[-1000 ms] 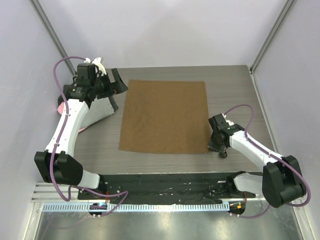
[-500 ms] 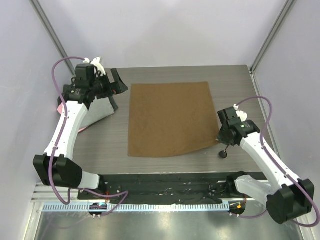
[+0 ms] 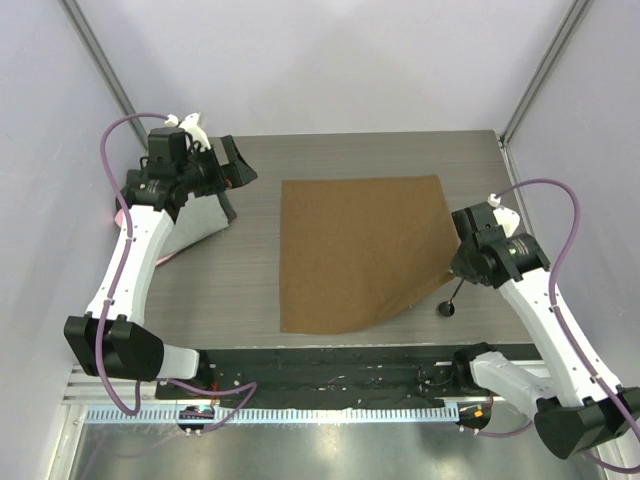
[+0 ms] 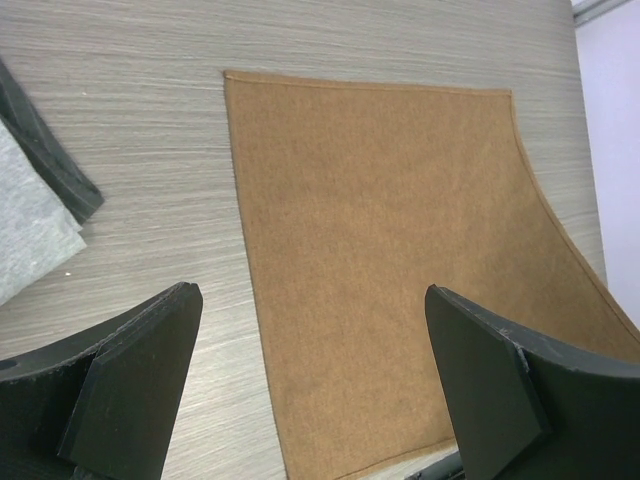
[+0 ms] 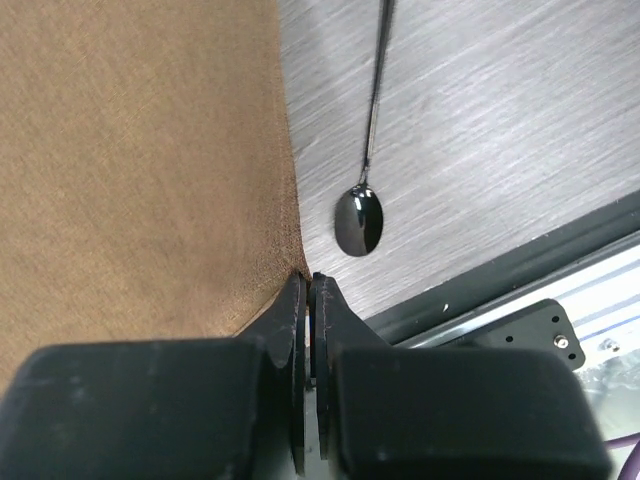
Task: Fold the napkin, place the utensils inside, and roll it up
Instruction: Fold the napkin
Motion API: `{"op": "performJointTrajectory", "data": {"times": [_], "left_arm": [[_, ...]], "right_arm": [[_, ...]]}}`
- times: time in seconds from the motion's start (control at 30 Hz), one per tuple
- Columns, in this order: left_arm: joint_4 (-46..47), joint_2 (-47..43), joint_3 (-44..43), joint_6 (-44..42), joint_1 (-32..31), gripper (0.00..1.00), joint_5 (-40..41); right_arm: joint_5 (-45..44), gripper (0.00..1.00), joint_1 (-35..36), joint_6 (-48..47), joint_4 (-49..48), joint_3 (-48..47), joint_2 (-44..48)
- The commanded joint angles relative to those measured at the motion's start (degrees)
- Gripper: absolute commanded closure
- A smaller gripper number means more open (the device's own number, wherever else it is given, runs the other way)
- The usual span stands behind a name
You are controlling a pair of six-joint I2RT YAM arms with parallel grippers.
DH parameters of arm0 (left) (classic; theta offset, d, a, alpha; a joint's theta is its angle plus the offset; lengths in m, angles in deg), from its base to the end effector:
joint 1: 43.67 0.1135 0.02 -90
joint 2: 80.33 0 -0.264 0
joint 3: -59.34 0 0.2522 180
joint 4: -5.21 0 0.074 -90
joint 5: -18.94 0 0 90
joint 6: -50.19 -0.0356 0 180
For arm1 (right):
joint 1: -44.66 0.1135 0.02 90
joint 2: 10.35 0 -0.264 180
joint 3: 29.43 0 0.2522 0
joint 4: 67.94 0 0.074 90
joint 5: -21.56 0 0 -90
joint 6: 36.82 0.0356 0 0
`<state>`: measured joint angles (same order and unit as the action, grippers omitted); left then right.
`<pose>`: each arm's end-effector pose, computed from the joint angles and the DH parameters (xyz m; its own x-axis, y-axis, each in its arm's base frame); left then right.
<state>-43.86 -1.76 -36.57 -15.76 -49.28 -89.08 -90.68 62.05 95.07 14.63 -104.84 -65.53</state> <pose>0.2976 -0.0403 0.3907 -0.6226 -0.3283 -0.7104 0.1107 0.8617 -0.4952 0.1525 0.0336 0.3227 -0.7020 0.4278 -0.5694 0.4832 0.8734 0.0604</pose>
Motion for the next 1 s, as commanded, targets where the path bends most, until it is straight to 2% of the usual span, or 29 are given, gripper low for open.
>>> {"op": "performJointTrajectory", "data": {"times": [0.0, 0.2, 0.3, 0.47, 0.77, 0.97], "left_arm": [[2.4, -1.3, -0.3, 0.7, -0.2, 0.0, -3.5], [2.0, -1.3, -0.1, -0.6, -0.2, 0.0, -0.7], [2.4, -0.4, 0.4, -0.8, -0.2, 0.0, 0.4], [2.3, 1.1, 0.1, -0.6, -0.2, 0.0, -1.1], [1.8, 3.4, 0.1, -0.3, -0.2, 0.0, -1.2], [1.4, 3.9, -0.1, -0.7, -0.2, 0.0, -0.8]], "right_arm": [[2.9, 0.99, -0.1, -3.4, -4.7, -4.7, -6.5], [7.6, 0.99, 3.7, -6.2, -18.5, -9.2, -20.3], [7.6, 0.99, 7.0, -8.1, -21.9, -16.4, -30.1], [12.4, 0.99, 8.6, -9.6, -31.5, -22.3, -42.0], [19.9, 0.99, 12.8, -10.3, -39.1, -41.5, -66.6], [23.5, 0.99, 15.0, -8.1, -42.9, -52.2, -75.8]]}}
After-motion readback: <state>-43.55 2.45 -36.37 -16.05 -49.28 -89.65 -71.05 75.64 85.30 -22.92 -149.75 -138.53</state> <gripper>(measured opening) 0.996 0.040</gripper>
